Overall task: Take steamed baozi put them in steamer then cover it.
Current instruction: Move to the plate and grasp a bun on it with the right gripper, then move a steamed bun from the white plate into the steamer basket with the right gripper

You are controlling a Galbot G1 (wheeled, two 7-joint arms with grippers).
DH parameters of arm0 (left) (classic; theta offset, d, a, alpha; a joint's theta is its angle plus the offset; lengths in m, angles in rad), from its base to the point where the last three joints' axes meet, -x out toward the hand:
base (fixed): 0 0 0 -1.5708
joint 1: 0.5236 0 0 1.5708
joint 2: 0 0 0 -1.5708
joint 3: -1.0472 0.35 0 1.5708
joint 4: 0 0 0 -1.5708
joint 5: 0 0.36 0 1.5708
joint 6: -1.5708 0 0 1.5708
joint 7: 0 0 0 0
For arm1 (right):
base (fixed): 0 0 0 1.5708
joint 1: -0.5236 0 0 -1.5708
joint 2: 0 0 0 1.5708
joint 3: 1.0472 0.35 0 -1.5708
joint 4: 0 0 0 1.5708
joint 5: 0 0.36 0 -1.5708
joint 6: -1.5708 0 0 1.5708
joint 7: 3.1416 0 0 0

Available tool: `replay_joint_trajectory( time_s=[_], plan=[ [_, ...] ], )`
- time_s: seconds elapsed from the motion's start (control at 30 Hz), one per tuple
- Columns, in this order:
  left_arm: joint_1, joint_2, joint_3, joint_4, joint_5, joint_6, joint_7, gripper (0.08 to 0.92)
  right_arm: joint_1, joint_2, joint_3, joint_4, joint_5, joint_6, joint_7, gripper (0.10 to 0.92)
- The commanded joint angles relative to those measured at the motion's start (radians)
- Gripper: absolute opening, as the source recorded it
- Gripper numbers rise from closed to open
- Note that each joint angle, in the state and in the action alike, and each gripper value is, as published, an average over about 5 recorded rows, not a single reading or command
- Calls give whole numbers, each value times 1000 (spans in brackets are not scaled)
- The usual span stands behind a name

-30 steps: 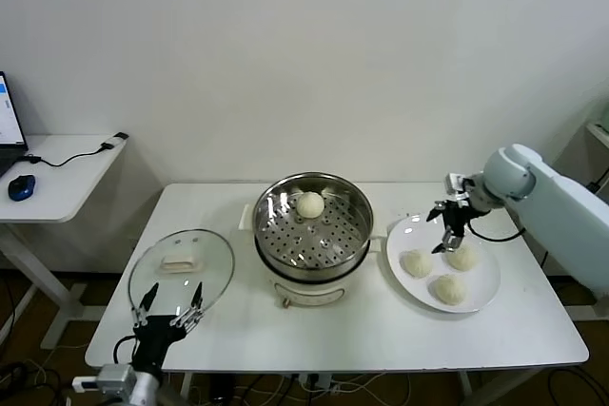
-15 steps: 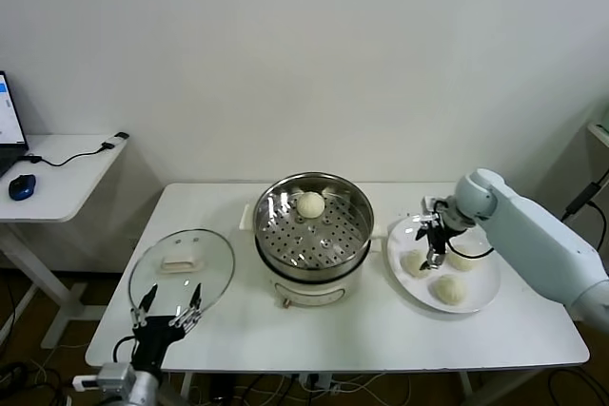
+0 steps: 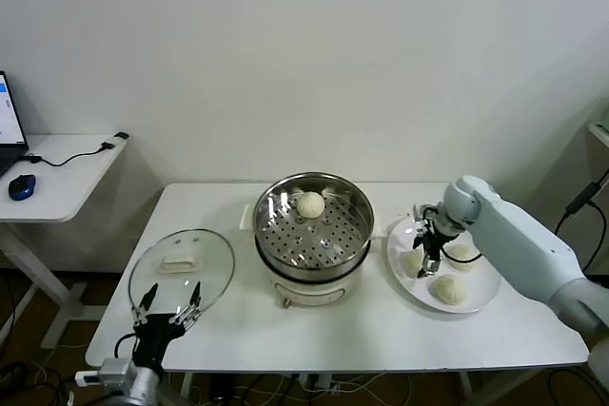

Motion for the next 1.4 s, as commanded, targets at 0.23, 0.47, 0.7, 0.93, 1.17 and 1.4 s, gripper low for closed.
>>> replay_joint_trajectory(
  time_s=[0.23,0.47,0.7,0.93,1.17,1.4],
  plan=[
    [-4,0,1,6,0,0,1,823,3,8,5,-23,-7,2,-3,689],
    [-5,-1,3,5,2,0,0,823,79,-36,-26,23,40,-14,-22,564],
    [-10,-1,4,-10,10,14,0,823,351,-120,-239,165,252,-74,-75,560],
    [-6,-2,-1,-45,6,17,-2,823,669,-93,-507,213,479,-136,-106,560],
    [1,-2,-10,-76,-7,25,-2,823,823,50,-638,177,608,-172,-109,560],
    [7,-1,-12,-85,-2,40,-3,823,759,276,-638,56,599,-189,-98,560]
  ],
)
